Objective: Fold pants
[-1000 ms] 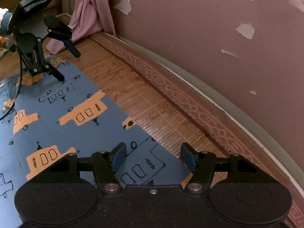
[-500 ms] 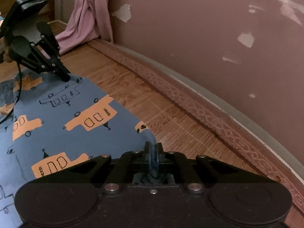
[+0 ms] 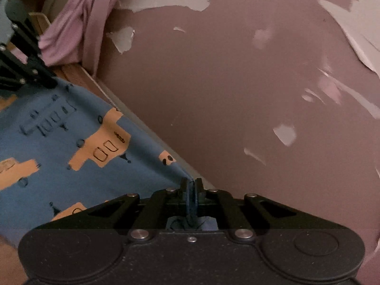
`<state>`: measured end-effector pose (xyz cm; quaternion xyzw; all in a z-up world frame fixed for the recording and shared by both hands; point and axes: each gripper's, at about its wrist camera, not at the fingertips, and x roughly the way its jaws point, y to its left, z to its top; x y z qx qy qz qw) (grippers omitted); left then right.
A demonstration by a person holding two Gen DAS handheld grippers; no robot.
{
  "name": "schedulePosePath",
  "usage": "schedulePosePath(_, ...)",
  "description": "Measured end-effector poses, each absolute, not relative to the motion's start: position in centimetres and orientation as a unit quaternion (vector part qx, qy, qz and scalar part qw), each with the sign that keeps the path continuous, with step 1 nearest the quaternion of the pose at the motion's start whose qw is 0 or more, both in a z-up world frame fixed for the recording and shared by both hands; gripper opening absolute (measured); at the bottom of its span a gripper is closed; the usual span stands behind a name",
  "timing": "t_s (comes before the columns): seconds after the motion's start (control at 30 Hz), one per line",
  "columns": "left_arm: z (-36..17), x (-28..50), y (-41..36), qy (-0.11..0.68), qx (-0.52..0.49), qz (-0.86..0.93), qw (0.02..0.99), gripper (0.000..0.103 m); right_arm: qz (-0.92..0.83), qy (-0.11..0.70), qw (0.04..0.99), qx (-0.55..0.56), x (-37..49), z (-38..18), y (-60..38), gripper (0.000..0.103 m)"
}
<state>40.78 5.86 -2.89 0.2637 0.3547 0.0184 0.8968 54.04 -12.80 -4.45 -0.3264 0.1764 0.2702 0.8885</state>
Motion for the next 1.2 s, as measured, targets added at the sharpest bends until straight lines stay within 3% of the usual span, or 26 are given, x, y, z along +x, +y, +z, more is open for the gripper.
schedulePosePath(0.1,-3.7,41.5,6.4,0.366,0.255,0.016,0.895,0.005,0.265,0.185,0.881,-0.345,55.3,-5.6,-11.3,0.003)
schedulePosePath(0.17,-4.5,42.1,6.7,0.374,0.251,0.014,0.893,0.011,0.265,0.201,0.875,-0.352,56.1,-6.4,-10.8,0.003)
schedulePosePath(0.2,-4.6,42.3,7.1,0.376,0.250,0.013,0.892,0.020,0.266,0.209,0.873,-0.351,56.5,-6.8,-10.7,0.004)
schedulePosePath(0.23,-4.5,42.2,7.5,0.376,0.244,0.007,0.894,0.026,0.269,0.215,0.873,-0.346,56.7,-6.9,-10.6,0.010)
schedulePosePath(0.3,-3.5,41.9,9.3,0.366,0.220,-0.005,0.904,0.064,0.280,0.212,0.878,-0.325,57.0,-6.1,-11.4,0.033)
schedulePosePath(0.37,-2.1,41.0,11.8,0.347,0.185,-0.033,0.919,0.083,0.316,0.202,0.882,-0.285,57.0,-4.7,-12.5,0.068)
schedulePosePath(0.4,-1.3,40.3,13.5,0.335,0.162,-0.056,0.926,0.089,0.349,0.200,0.878,-0.260,57.2,-3.9,-12.9,0.074)
schedulePosePath(0.47,-0.6,39.9,16.1,0.338,0.133,-0.091,0.927,0.090,0.406,0.205,0.859,-0.234,57.6,-2.8,-12.7,0.085)
schedulePosePath(0.53,-0.5,39.6,18.0,0.357,0.114,-0.103,0.921,0.084,0.451,0.220,0.836,-0.223,58.5,-2.4,-11.4,0.085)
schedulePosePath(0.6,-1.0,39.5,19.3,0.386,0.095,-0.120,0.910,0.064,0.480,0.238,0.816,-0.215,59.3,-2.3,-9.7,0.084)
schedulePosePath(0.7,-2.0,39.4,20.6,0.420,0.053,-0.139,0.895,0.048,0.499,0.262,0.793,-0.234,60.3,-2.9,-7.1,0.076)
schedulePosePath(0.77,-2.6,39.4,20.7,0.430,0.059,-0.147,0.889,0.048,0.498,0.266,0.783,-0.261,60.7,-3.3,-5.9,0.062)
schedulePosePath(0.87,-3.7,40.3,20.1,0.452,0.096,-0.139,0.876,0.044,0.485,0.283,0.779,-0.278,61.7,-3.8,-5.7,0.052)
schedulePosePath(1.2,-3.4,41.9,22.4,0.488,0.009,-0.139,0.862,0.050,0.497,0.346,0.758,-0.240,64.6,-3.6,-7.6,0.049)
